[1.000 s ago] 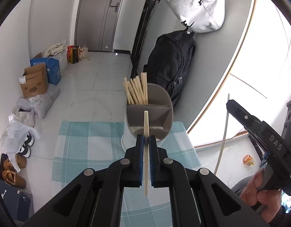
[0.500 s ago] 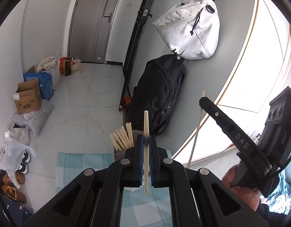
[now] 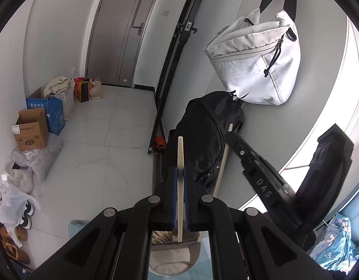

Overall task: Organize utensils
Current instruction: 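Raise both held chopsticks upright and carry them over the utensil holder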

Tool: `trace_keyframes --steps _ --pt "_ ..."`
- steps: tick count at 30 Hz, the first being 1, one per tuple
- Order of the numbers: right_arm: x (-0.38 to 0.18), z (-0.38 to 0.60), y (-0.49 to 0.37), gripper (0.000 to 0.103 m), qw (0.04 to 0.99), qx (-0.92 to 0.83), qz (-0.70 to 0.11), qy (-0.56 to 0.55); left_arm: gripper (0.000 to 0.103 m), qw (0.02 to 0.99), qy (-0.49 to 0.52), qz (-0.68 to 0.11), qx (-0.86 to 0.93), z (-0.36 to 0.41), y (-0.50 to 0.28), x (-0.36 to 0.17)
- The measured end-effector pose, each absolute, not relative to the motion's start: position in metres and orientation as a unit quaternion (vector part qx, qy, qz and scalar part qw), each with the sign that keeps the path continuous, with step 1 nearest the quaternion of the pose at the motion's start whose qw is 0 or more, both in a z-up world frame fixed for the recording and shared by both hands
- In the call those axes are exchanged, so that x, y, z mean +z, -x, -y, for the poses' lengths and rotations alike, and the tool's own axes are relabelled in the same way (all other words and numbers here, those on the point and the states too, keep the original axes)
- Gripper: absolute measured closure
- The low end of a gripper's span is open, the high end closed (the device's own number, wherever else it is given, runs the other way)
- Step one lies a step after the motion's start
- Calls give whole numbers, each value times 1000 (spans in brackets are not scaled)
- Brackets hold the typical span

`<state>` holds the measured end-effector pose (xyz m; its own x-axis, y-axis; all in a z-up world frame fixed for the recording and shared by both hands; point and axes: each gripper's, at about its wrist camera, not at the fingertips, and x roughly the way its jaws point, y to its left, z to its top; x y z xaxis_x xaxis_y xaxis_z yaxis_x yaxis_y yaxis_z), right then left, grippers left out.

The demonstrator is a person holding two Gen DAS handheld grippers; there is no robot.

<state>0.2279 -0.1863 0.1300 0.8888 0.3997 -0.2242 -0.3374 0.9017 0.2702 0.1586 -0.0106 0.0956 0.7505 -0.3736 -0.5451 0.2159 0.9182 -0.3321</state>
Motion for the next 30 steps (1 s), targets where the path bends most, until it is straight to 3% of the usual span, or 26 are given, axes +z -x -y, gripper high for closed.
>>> trace_keyframes --steps 11,20,30 --pt "82 181 -248 99 967 188 -138 -105 102 919 134 -330 -168 10 -178 66" --pt "75 168 -229 99 969 218 -105 -52 102 918 135 -330 -175 8 -173 51" --pt "69 166 -209 99 955 263 -128 -42 102 913 121 -337 -196 8 -168 41"
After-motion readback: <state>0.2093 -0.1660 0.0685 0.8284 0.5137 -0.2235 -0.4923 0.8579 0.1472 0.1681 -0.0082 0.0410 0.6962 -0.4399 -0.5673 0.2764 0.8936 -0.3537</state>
